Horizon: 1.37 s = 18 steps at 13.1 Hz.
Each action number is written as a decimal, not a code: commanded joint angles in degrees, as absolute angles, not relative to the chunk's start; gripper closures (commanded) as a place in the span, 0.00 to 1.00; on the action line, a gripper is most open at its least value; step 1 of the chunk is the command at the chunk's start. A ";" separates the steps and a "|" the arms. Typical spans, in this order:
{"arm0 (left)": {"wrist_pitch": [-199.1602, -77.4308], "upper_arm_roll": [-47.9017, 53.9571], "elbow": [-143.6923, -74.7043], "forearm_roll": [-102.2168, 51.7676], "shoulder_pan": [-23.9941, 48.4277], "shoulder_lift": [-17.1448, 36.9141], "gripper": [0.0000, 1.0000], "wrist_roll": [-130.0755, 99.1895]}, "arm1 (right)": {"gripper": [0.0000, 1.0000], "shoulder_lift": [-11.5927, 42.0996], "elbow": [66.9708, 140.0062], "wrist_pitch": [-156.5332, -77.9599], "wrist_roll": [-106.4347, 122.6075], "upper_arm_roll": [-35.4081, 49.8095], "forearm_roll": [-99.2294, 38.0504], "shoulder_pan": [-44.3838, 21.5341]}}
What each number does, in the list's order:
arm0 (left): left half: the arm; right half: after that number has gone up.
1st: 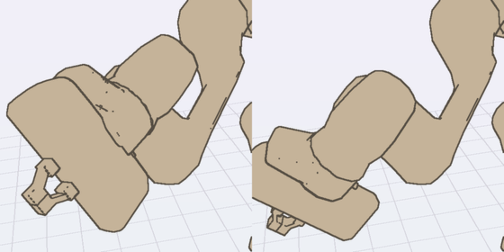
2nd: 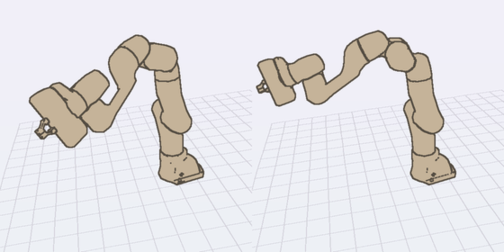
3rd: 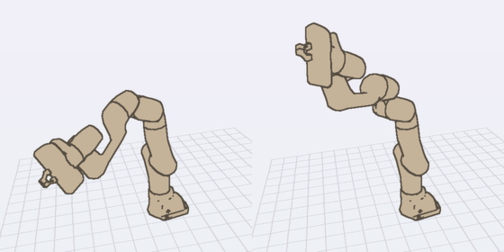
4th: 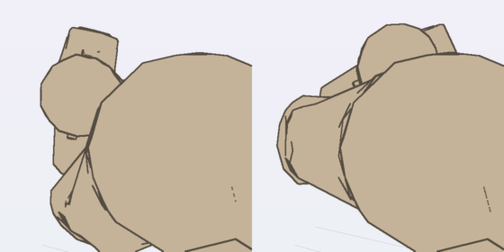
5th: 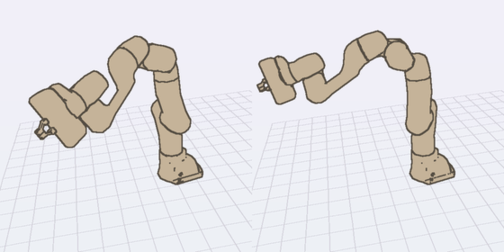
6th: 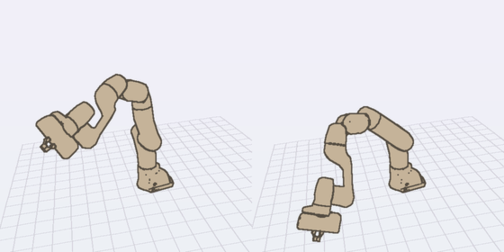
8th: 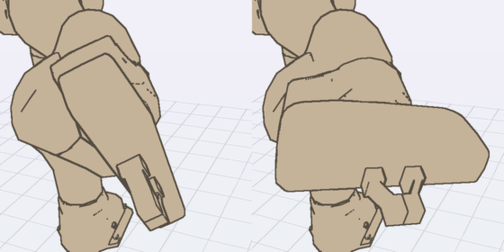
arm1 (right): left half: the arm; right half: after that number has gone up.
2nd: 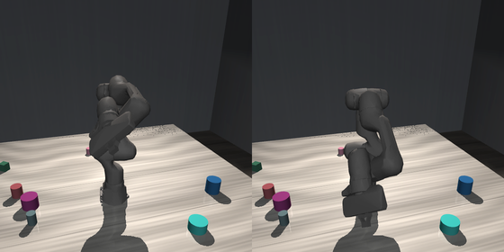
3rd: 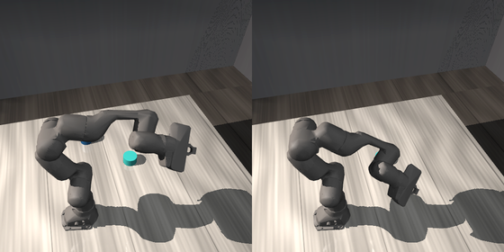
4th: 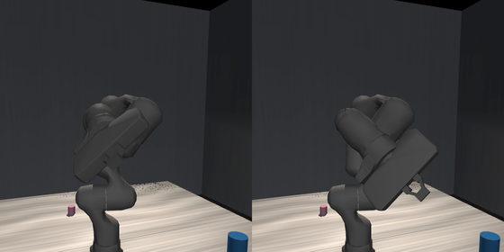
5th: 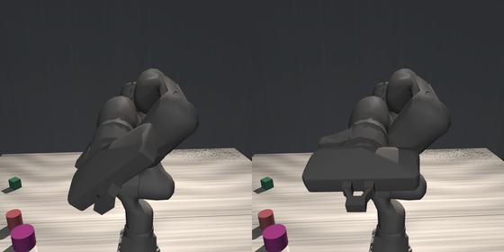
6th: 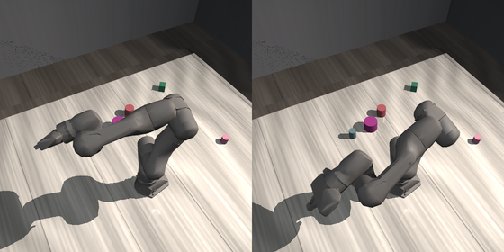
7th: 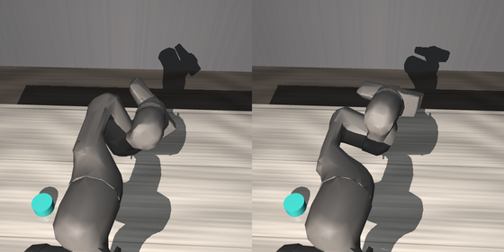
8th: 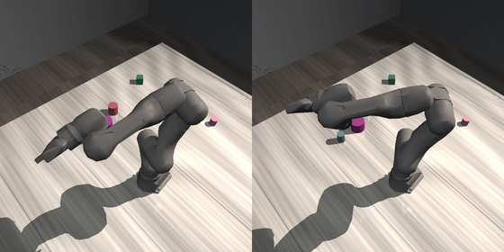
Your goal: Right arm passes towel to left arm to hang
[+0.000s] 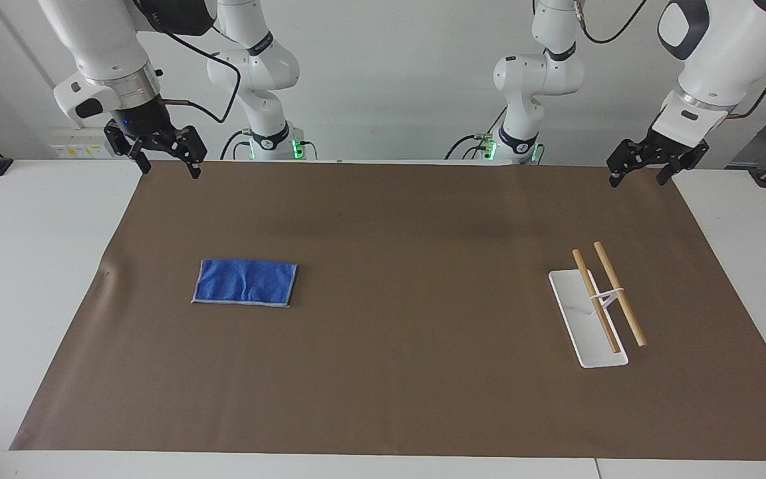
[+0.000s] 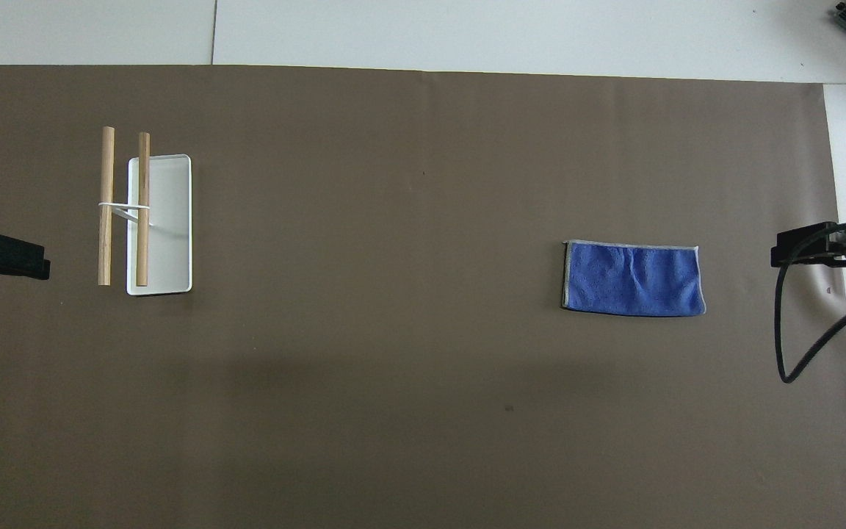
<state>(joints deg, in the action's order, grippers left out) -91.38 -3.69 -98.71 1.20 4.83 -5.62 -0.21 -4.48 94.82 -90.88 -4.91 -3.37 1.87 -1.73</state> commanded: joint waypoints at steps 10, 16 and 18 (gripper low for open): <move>-90.35 -3.52 -98.70 2.29 4.57 -6.33 0.00 -0.18 | 0.00 -5.71 96.15 -90.79 -5.45 -3.34 1.14 -1.40; -90.35 -3.52 -98.61 2.29 4.57 -6.33 0.00 -0.18 | 0.00 -6.41 98.16 -93.07 -5.45 -3.34 1.23 -1.58; -90.35 -3.52 -98.70 2.29 4.57 -6.33 0.00 -0.18 | 0.00 -6.50 98.61 -93.51 -5.27 -3.34 1.23 -1.58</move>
